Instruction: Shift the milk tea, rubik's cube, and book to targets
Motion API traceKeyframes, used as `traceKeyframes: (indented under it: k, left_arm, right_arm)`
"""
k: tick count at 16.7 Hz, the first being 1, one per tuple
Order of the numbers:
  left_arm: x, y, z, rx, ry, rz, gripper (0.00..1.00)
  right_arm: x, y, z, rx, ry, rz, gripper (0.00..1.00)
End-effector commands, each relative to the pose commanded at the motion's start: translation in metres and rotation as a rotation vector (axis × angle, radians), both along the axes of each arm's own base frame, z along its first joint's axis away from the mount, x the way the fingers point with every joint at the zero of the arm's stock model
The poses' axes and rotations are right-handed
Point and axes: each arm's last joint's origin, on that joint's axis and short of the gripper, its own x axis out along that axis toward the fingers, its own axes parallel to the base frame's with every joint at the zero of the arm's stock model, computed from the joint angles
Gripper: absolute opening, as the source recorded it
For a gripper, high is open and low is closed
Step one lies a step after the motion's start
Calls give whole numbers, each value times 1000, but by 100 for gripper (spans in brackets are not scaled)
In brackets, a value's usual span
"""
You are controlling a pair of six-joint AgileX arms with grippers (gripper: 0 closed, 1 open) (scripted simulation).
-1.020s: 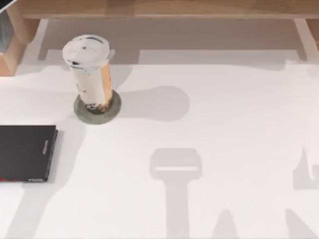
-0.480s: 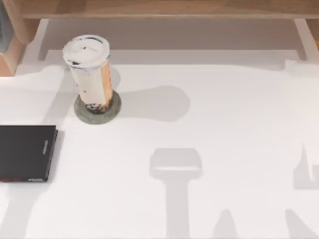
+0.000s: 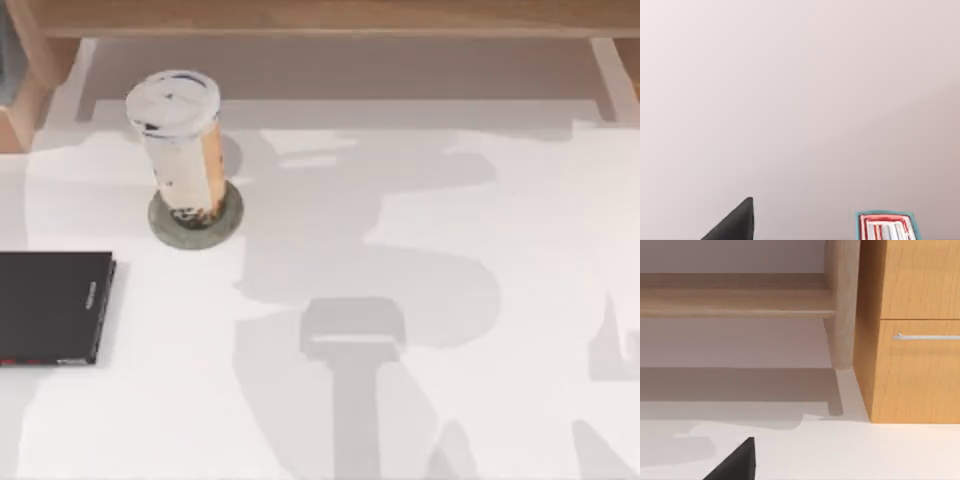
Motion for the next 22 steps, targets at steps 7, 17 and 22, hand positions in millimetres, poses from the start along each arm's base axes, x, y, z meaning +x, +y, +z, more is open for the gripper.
traceKeyframes:
  k: [7,17,22]
  left_arm:
    - [6,14,-120,-76,159,-124,100]
    - [20,18,-116,-76,157,-127,100]
    - [36,12,-121,-76,158,-129,100]
  right_arm:
    - [0,0,0,0,0,0,100]
    - [0,0,0,0,0,0,100]
    - [0,0,0,0,0,0,100]
